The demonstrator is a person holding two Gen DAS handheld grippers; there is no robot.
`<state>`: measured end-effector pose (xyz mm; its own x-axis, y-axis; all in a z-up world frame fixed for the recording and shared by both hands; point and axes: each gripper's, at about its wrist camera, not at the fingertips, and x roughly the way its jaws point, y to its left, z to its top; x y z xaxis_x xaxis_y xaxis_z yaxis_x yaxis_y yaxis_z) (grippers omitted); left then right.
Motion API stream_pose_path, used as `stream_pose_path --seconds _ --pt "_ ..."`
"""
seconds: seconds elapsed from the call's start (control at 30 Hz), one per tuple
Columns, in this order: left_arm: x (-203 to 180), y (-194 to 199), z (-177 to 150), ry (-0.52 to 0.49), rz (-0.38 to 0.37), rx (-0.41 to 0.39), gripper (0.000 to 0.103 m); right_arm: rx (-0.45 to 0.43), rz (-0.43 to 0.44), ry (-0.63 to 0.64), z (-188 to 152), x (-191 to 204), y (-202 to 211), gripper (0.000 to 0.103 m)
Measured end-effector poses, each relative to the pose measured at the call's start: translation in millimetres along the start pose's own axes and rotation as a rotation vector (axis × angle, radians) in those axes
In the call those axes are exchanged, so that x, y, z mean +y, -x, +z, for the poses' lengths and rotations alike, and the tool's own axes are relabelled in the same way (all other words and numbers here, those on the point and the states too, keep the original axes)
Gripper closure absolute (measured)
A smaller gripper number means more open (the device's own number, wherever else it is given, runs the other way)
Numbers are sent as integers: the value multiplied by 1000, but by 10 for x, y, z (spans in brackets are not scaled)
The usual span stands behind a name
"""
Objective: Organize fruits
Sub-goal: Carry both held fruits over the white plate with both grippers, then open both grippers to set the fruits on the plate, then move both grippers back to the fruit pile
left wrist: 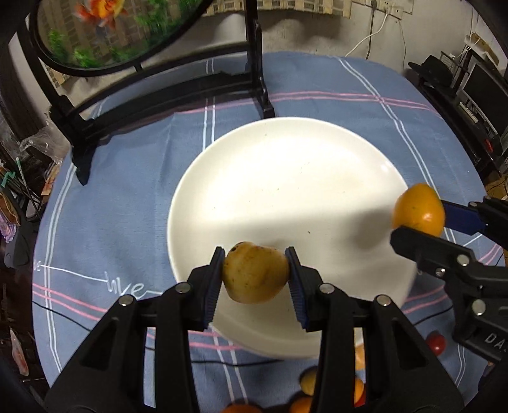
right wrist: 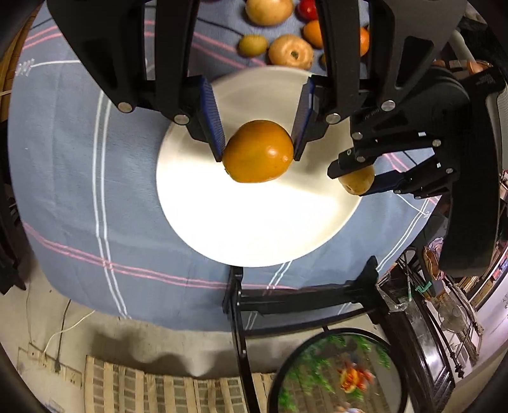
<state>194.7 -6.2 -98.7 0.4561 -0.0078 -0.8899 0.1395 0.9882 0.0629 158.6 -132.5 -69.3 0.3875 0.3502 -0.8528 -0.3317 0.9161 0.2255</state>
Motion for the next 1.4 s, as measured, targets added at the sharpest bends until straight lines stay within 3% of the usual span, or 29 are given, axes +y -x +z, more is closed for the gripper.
stream_pose_path --seconds 0.1,0.3,0.37,0.43,0.47,0.5,0.8,0.93,1.13,1.4 --pt "-17 -140 28 -8 5 17 62 40 -7 11 39 -20 -183 60" --pt "15 -322 102 2 29 38 36 127 -41 11 76 -85 -537 59" --pt "50 -324 98 10 30 34 35 139 -59 2 85 -134 -584 59" --pt "80 -311 93 14 23 29 28 129 -54 -10 76 -163 -557 55" --pt "95 -295 86 19 17 24 27 120 -44 -13 64 -176 -521 37" --pt "104 -279 84 24 15 21 27 111 -48 -14 57 -182 -486 32" --pt "244 143 -30 56 4 -34 27 11 -28 -53 -69 -169 104 31" --pt "294 411 -263 49 -4 -63 26 -3 -27 -69 -326 -127 388 31" --pt "292 686 -763 28 -31 -70 24 -17 -38 12 -963 154 709 31" --pt "203 922 -1795 -55 -87 -13 22 48 11 69 -1928 509 876 31"
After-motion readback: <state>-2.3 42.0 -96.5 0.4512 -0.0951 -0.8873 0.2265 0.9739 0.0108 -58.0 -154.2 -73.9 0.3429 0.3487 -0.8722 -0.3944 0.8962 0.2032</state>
